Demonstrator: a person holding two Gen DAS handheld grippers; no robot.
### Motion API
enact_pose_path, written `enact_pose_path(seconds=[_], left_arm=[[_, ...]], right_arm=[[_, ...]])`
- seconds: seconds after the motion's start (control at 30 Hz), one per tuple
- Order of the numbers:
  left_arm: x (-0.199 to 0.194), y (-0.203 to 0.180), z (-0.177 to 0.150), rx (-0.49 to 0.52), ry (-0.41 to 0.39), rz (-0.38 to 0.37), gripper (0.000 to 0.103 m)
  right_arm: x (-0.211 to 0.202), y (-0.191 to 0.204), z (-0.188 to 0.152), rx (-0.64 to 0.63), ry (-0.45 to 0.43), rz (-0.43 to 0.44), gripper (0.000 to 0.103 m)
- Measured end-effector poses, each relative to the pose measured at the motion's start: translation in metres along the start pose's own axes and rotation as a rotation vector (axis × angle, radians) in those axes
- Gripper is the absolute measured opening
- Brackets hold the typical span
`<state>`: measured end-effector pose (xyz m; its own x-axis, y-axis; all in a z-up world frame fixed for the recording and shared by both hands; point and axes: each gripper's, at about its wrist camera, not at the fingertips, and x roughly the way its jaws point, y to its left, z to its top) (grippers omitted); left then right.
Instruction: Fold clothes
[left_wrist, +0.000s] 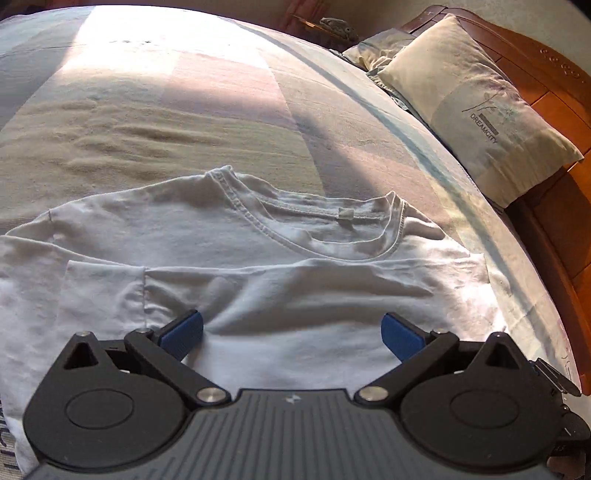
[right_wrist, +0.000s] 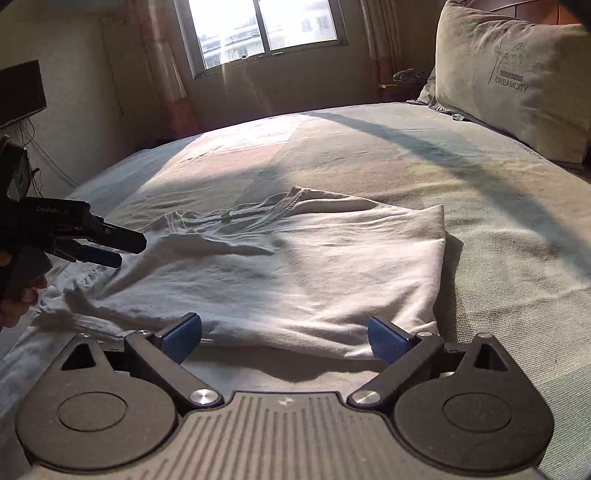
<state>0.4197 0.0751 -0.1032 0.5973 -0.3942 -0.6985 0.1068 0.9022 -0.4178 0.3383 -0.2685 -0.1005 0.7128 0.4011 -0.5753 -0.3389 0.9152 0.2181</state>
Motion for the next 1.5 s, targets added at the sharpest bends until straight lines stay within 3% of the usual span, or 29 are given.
enact_pose_path(seconds=[0.23, 0.37, 0.43, 0.57, 0.7, 0.83, 0.93, 1.13, 1.27, 1.5], left_arm=[[-0.032, 0.014, 0.003, -0.051, -0.003, 0.14, 0.102], [-0.029, -0.012, 0.007, -0.018, -0.005, 0.038, 0.102], [-0.017, -0.03, 0.008, 0.022, 0.006, 0.025, 0.102], [0.009, -0.042, 0.003, 0.039, 0.075, 0.071, 0.103], [0.011, -0.045, -0.003, 0.079, 0.076, 0.144, 0.102], [0.01, -0.07, -0.001, 0.119, 0.058, 0.068, 0.102], [0.025, -0.083, -0.007, 0.15, 0.084, 0.075, 0.102], [0.019, -0.085, -0.048, 0.345, 0.004, 0.122, 0.102], [0.014, -0.086, -0.063, 0.375, -0.065, 0.137, 0.102], [-0.001, -0.088, -0.06, 0.38, 0.045, 0.132, 0.102]], right_arm=[[0.003, 0.004, -0.003, -0.039, 0.028, -0.032, 0.1], [-0.007, 0.002, 0.0, -0.05, -0.064, -0.018, 0.103], [-0.001, -0.002, 0.0, -0.031, -0.035, -0.018, 0.103], [0.008, -0.004, 0.0, -0.046, 0.053, -0.034, 0.103], [0.006, -0.002, -0.003, -0.079, 0.07, -0.039, 0.103], [0.007, 0.002, -0.005, -0.107, 0.07, -0.058, 0.103], [0.009, 0.006, -0.007, -0.138, 0.069, -0.076, 0.103], [0.01, 0.005, -0.006, -0.137, 0.064, -0.08, 0.103], [0.012, 0.007, -0.007, -0.145, 0.065, -0.086, 0.103], [0.011, 0.006, -0.006, -0.151, 0.067, -0.081, 0.103]])
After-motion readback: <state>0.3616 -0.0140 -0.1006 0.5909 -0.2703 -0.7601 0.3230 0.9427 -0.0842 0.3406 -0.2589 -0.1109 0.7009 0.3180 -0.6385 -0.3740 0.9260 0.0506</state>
